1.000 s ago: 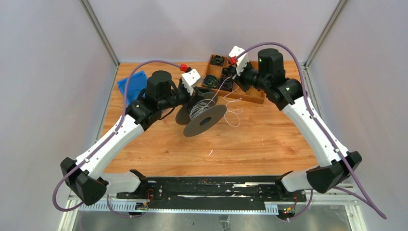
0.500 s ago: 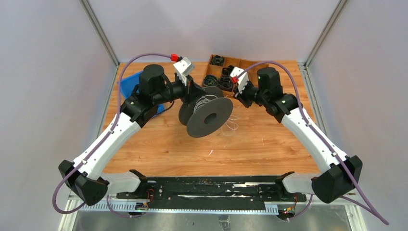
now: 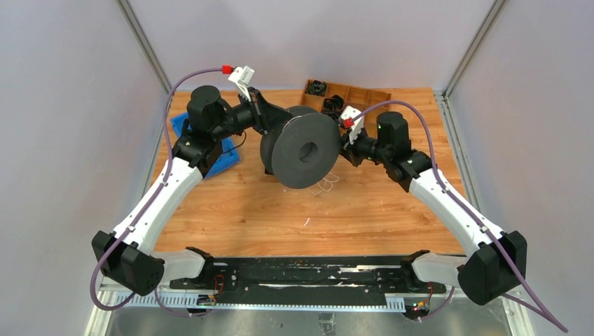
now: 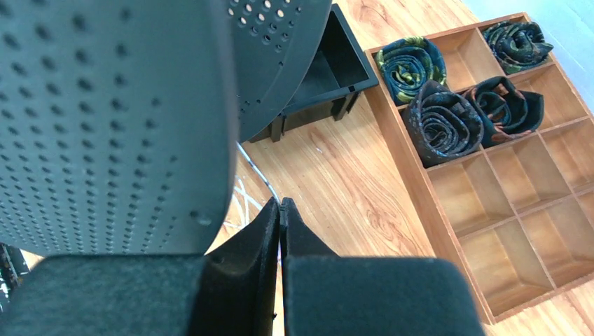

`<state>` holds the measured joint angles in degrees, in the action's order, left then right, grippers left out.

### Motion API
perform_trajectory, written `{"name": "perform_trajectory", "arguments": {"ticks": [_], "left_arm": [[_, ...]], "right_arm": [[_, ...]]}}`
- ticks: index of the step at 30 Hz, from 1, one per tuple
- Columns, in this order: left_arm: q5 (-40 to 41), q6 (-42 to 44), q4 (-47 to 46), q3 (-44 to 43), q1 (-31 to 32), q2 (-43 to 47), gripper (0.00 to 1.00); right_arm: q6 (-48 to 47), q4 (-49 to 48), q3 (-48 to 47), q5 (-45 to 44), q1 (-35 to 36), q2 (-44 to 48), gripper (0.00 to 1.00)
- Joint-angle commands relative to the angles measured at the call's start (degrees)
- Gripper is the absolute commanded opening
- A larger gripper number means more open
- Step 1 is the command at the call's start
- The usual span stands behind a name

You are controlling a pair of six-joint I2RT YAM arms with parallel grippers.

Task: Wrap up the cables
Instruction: Wrap the cable around the cable reel.

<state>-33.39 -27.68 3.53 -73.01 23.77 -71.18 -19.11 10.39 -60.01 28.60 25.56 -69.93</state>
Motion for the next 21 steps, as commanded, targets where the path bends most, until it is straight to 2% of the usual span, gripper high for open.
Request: {"name": "perform_trajectory", "arguments": {"ticks": [1, 7, 13, 21], "left_arm": [[-1.9, -12.7, -11.1, 1.1, -1.9, 0.4, 0.00], [-0.3, -20.2, -14.6, 4.1, -6.2, 0.9, 0.00], [1.0, -27.1, -17.3, 6.5, -10.8, 0.9, 0.00], [2.6, -33.5, -18.2, 8.2, -12.7, 0.8, 0.01]], "right_arm": [[4.0, -3.2, 3.1, 1.8, -0.8, 0.7, 0.01], [5.9, -5.2, 6.6, 2.5, -0.8, 1.2, 0.01], [8.6, -9.1, 9.6, 7.0, -0.9, 0.6, 0.01], [13.7, -13.3, 11.2, 13.3, -0.5, -2.9, 0.01]]}}
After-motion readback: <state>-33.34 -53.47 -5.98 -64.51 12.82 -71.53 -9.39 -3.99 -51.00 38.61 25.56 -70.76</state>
